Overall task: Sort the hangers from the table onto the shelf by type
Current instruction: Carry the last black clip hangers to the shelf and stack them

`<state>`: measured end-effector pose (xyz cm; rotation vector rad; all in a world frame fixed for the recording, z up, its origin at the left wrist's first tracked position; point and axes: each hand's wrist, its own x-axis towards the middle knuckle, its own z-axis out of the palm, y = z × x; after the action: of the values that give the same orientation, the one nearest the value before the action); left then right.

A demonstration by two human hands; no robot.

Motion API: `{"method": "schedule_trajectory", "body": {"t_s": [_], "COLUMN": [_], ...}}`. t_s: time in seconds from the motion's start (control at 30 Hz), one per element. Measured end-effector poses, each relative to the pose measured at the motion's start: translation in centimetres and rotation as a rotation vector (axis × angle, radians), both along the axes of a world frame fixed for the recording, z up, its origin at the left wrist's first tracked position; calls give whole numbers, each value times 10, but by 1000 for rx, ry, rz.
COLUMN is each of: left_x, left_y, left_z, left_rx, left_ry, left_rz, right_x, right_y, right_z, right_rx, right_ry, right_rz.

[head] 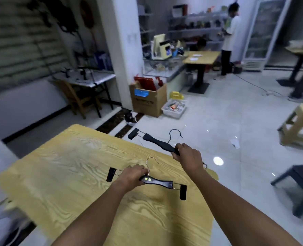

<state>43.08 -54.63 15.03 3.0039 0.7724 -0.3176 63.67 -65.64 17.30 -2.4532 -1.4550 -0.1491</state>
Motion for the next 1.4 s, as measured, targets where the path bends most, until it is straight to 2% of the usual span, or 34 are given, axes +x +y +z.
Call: {"method": "schedule_trajectory", "body": {"t_s": [0.37, 0.8, 1.13, 1.4], "left_x": [-121, -309, -447, -491], "left_y": [-50, -175, -359, -519], "left_z": [71, 113, 133, 136], "left_rx": [73, 224, 287, 281], "left_ry": [-143, -247, -192, -147], "left_rz": [464, 919, 1295, 1513], "right_x": [-84, -285, -460, -538], "right_y": [20, 7, -91, -210], "right_z": [63, 99, 113, 113], "right_rx": [124, 249, 287, 282], "right_ry": [-90, -115, -12, 11], "right_rz": [400, 837, 1202, 1516]}}
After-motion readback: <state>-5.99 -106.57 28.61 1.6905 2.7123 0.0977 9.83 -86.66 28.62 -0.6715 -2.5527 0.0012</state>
